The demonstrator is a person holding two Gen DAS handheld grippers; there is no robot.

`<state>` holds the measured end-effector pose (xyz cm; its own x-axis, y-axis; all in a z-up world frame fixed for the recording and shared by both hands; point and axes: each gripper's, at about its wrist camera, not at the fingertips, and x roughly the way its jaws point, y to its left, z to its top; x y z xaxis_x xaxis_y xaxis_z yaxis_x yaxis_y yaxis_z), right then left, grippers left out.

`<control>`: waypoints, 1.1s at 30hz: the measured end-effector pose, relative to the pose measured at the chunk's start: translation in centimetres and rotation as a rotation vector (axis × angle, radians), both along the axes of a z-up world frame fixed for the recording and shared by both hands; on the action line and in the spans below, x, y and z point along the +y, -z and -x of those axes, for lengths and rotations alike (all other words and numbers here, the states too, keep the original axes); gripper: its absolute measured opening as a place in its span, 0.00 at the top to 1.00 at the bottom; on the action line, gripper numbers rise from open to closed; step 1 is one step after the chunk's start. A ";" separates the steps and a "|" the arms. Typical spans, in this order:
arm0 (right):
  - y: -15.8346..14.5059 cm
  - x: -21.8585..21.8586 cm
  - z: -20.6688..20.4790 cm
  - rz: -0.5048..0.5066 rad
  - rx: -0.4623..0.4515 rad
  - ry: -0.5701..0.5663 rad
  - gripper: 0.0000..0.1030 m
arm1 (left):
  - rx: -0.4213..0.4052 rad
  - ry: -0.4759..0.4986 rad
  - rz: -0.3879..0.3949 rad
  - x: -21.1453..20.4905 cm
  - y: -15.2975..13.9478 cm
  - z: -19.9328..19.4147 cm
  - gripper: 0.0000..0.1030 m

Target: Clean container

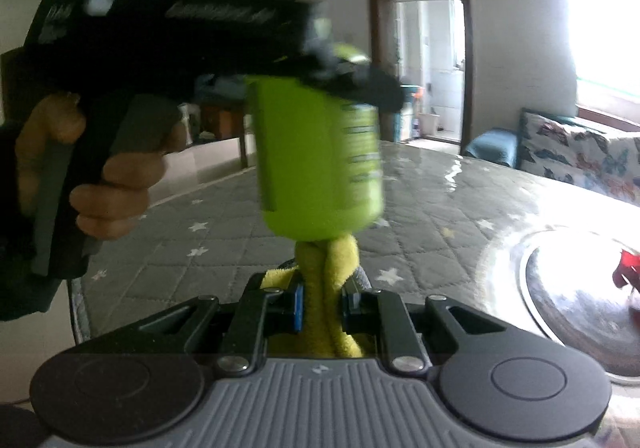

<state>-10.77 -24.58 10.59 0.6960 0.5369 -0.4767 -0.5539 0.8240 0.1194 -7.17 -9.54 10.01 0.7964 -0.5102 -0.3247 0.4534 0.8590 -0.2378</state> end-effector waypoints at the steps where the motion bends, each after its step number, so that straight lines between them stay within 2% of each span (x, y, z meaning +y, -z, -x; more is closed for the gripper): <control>1: 0.0 -0.1 -0.1 -0.001 -0.002 0.002 0.85 | 0.003 -0.004 -0.002 0.2 0.1 0.0 0.31; 16: 0.1 -1.1 -4.4 -0.016 0.038 0.074 0.84 | 0.072 -0.063 -0.108 0.9 3.9 -2.5 0.31; 23: 0.3 -1.6 -6.8 -0.021 0.069 0.114 0.82 | 0.102 -0.064 -0.119 0.7 5.9 -3.4 0.31; 26: 0.4 -1.8 -7.9 -0.023 0.082 0.131 0.78 | 0.103 -0.065 -0.119 0.6 5.9 -3.3 0.30; 28: 0.2 -1.9 -7.7 -0.027 0.080 0.137 0.70 | 0.103 -0.065 -0.122 0.6 5.9 -3.1 0.30; 30: 0.3 -1.9 -7.5 -0.030 0.081 0.142 0.67 | 0.101 -0.064 -0.127 0.3 5.7 -3.3 0.30; 33: 0.4 -2.0 -7.3 -0.028 0.083 0.143 0.65 | 0.096 -0.056 -0.133 -0.1 5.5 -3.1 0.24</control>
